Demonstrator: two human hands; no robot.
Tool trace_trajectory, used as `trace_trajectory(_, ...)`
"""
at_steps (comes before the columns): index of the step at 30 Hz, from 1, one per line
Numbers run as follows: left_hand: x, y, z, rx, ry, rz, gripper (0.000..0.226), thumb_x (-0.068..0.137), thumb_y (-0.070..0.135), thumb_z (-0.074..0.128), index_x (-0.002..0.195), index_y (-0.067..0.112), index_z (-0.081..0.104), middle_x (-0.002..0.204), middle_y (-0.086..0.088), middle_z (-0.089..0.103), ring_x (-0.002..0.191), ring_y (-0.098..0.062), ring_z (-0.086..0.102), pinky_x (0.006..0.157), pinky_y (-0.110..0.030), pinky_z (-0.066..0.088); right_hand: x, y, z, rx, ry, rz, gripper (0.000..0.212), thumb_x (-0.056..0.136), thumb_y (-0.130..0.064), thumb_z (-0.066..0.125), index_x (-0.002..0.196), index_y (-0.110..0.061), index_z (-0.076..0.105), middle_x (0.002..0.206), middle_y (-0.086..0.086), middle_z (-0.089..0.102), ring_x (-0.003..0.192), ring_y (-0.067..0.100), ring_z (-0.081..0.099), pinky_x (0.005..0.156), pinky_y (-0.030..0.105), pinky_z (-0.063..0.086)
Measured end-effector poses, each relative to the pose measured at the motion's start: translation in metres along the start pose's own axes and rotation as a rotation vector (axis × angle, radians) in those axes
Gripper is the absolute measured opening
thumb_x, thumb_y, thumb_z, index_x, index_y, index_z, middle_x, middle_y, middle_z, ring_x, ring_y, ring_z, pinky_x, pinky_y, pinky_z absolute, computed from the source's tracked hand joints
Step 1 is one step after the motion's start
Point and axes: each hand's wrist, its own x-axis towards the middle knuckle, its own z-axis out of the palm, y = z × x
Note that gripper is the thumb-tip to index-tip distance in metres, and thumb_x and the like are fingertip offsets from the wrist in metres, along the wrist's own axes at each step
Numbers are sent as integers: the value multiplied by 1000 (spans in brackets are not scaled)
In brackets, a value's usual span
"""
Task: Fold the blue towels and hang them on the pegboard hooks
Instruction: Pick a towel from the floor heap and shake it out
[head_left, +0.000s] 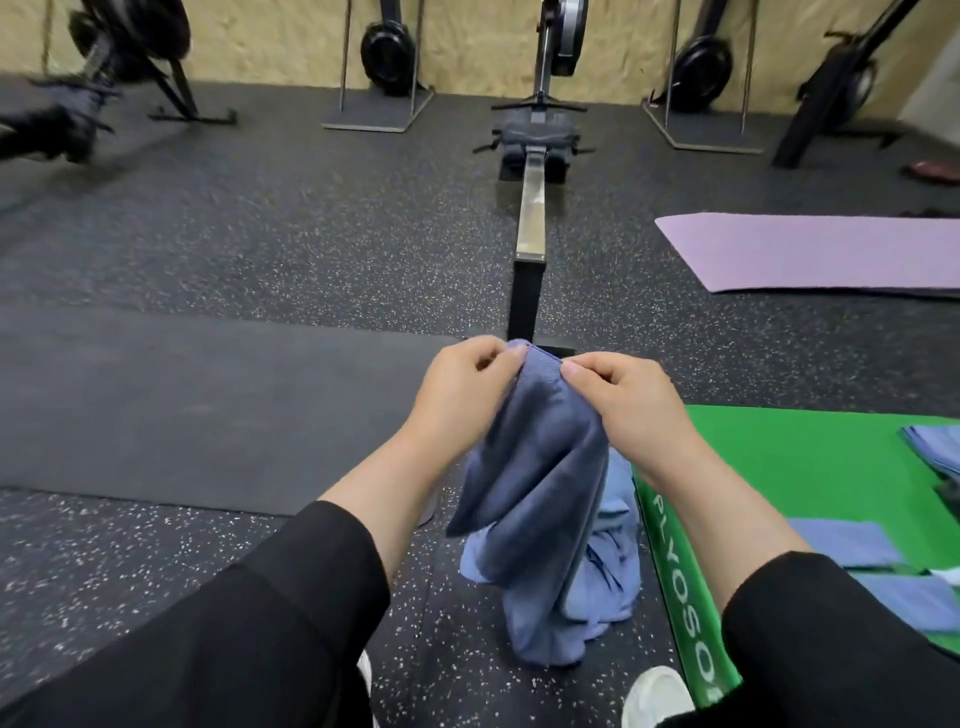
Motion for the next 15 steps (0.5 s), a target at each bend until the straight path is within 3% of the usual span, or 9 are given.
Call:
trace_trajectory(3, 11, 9, -3, -126, -30, -31, 47, 88, 54, 53, 77, 9, 59, 69, -5, 58, 70, -16, 49, 79, -51, 54, 3, 5, -2, 10, -50, 46, 14, 95, -25, 66, 90, -20, 79, 88, -2, 78, 77, 5, 62, 84, 36, 55)
trace_trajectory(7, 19, 13, -5, -159, 5, -37, 43, 100, 39, 58, 61, 21, 53, 59, 14, 43, 62, -10, 37, 62, -31, 34, 8, 9, -2, -43, -96, 49, 9, 93, -20, 68, 88, -20, 76, 84, 0, 76, 71, 7, 59, 76, 34, 51)
trace_trajectory(11, 29, 11, -10, -138, 85, 24, 35, 99, 32, 62, 66, 21, 57, 55, 16, 42, 56, -3, 36, 53, -18, 31, 19, 18, -4, 2, -128, 105, 14, 88, -31, 71, 82, -18, 75, 69, -6, 66, 66, 9, 51, 69, 33, 43)
trace_trajectory(13, 35, 7, -10, -168, 131, 22, 34, 99, 32, 63, 68, 18, 57, 55, 15, 43, 55, -3, 36, 51, -17, 31, 26, 18, -4, 103, -140, 123, 18, 88, -31, 70, 82, -15, 74, 70, -1, 61, 69, 17, 48, 71, 39, 41)
trace_trajectory(15, 40, 3, -9, -220, 150, 1, 37, 99, 32, 63, 67, 16, 54, 57, 12, 43, 56, -6, 34, 52, -21, 31, 33, 16, -2, 162, -117, 115, 18, 95, -22, 67, 82, -11, 72, 71, 2, 59, 68, 17, 47, 69, 34, 42)
